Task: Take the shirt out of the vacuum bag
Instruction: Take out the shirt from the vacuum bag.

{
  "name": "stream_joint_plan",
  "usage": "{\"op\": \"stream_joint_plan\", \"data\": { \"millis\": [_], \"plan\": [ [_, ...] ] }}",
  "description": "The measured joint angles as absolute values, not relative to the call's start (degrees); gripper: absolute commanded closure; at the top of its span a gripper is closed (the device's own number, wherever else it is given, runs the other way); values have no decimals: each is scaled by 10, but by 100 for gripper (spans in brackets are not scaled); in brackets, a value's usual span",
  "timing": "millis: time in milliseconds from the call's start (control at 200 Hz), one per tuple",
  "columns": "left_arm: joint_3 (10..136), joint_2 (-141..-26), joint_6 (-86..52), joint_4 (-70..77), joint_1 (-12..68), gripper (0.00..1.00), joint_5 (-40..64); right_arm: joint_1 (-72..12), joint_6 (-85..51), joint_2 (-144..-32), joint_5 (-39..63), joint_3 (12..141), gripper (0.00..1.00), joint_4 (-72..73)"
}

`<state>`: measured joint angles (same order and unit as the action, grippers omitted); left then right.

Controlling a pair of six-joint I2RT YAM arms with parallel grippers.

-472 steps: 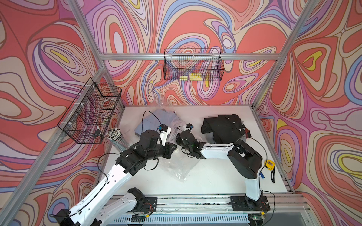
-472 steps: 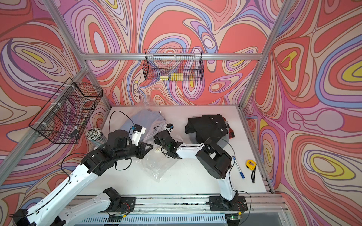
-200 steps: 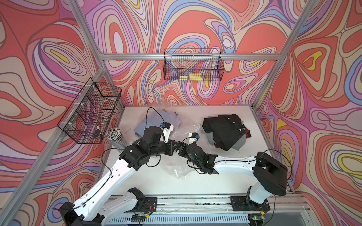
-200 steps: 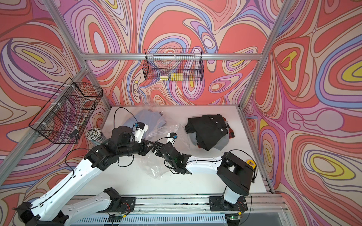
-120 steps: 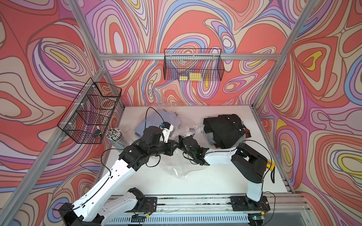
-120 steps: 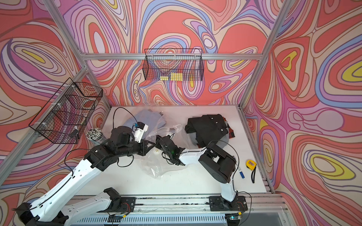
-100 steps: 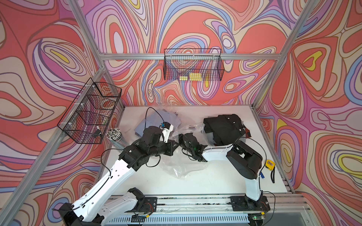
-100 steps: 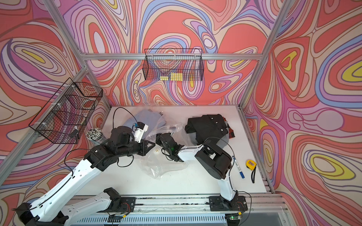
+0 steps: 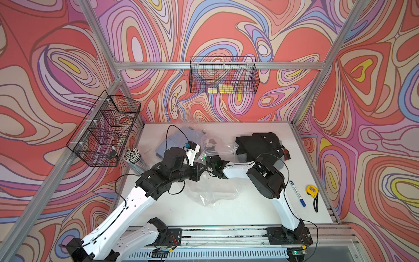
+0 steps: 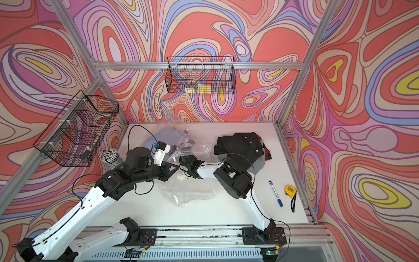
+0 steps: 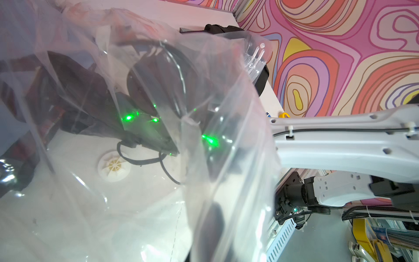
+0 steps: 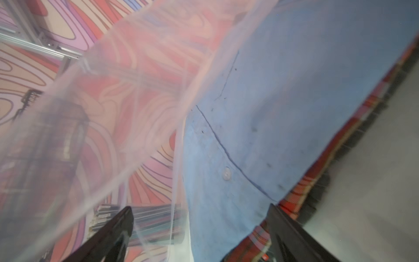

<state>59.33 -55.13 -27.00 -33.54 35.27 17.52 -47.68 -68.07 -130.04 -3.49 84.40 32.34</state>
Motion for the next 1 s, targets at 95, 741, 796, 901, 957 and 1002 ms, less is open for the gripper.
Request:
{"op": "stream_joint_plan", "data": {
  "millis": [95,741,796,901,957,1002],
  "plan": [
    [591,-550,-269,-328,353,100,175,-471,-681,-1312,-23,873,5,320],
    [584,-546,-250,-322,353,100,175,-461,-731,-1346,29,893,5,301],
    [584,-544,-248,-322,353,100,175,-462,-735,-1346,30,887,5,305],
    [584,-542,-244,-322,353,100,175,-465,-737,-1331,27,850,5,314],
    [584,-541,-241,-322,353,100,173,-469,-737,-1322,25,832,5,313],
    [584,-541,-240,-323,353,100,173,-471,-736,-1319,24,823,5,312]
  ]
}}
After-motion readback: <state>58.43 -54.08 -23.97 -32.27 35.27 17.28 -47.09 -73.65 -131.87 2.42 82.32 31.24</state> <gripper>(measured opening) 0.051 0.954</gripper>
